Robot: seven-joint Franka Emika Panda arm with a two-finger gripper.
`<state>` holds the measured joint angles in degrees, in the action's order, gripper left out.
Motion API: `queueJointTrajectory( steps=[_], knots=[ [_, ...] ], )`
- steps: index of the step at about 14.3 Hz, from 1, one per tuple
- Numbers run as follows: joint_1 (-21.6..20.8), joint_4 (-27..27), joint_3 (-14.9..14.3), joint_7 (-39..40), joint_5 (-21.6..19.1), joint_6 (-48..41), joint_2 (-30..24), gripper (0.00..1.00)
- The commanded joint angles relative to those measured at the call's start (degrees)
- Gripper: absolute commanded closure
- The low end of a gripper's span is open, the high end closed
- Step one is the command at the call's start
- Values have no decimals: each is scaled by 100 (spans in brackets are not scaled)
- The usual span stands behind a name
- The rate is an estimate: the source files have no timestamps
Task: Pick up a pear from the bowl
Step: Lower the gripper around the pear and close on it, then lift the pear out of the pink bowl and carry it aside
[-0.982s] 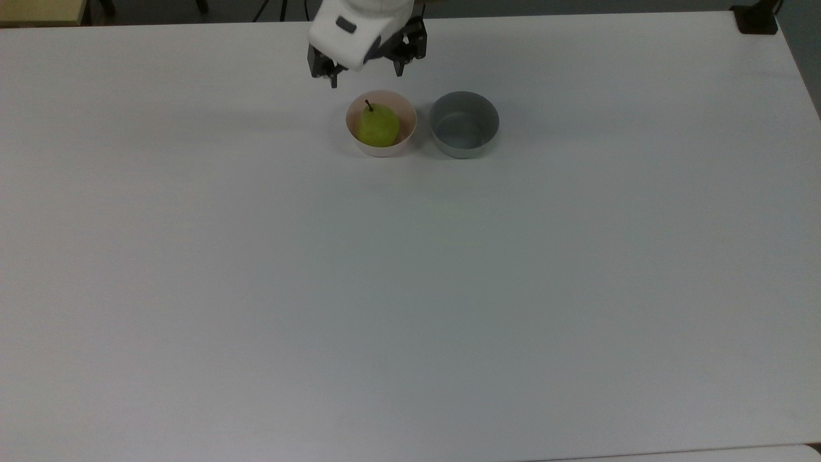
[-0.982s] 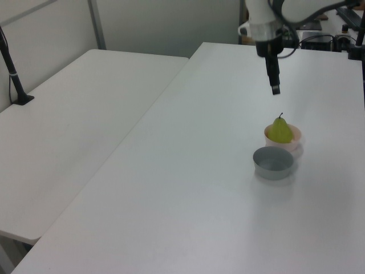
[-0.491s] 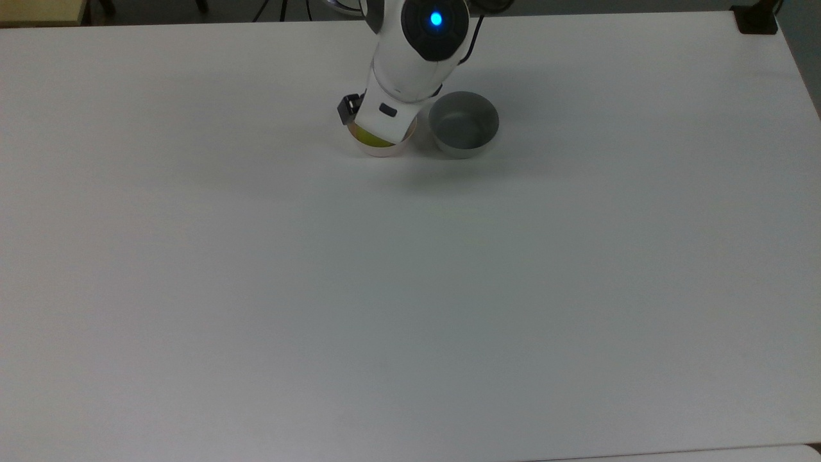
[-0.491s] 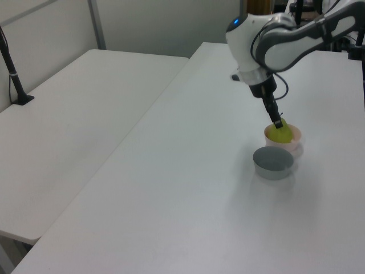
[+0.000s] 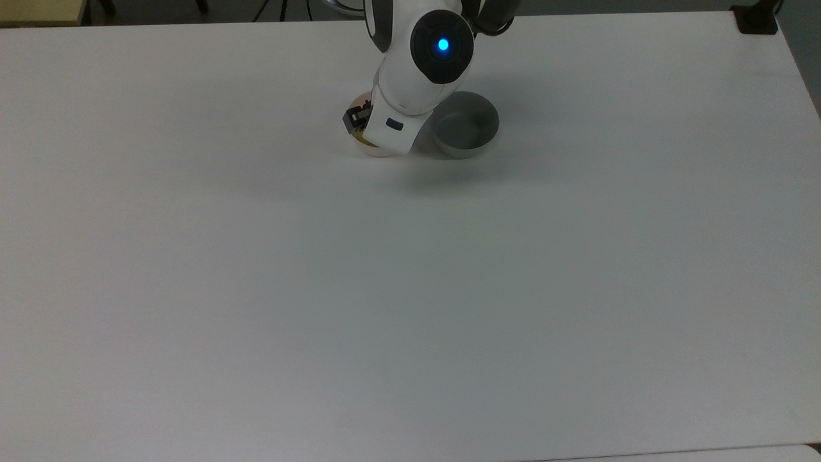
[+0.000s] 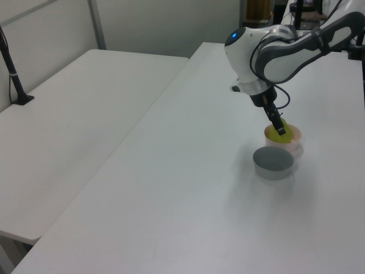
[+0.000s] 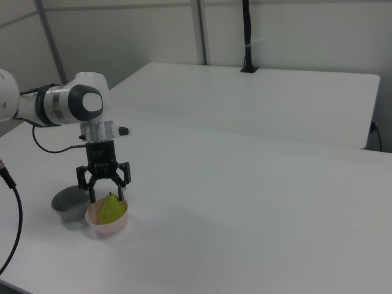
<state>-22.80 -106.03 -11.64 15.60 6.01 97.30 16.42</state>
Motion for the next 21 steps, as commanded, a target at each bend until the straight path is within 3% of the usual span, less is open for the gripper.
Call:
queueJointTrajectory(
  steps=[1, 5, 9, 11, 21],
  knots=[
    [-49, -251, 30, 224, 225, 132, -78, 18],
    [-40, -278, 30, 514, 304, 132, -42, 23],
    [-32, -278, 30, 549, 304, 132, -60, 50],
    [-32, -278, 30, 549, 304, 132, -60, 58],
    [-14, -181, 30, 637, 243, 9, -297, 73]
  ],
)
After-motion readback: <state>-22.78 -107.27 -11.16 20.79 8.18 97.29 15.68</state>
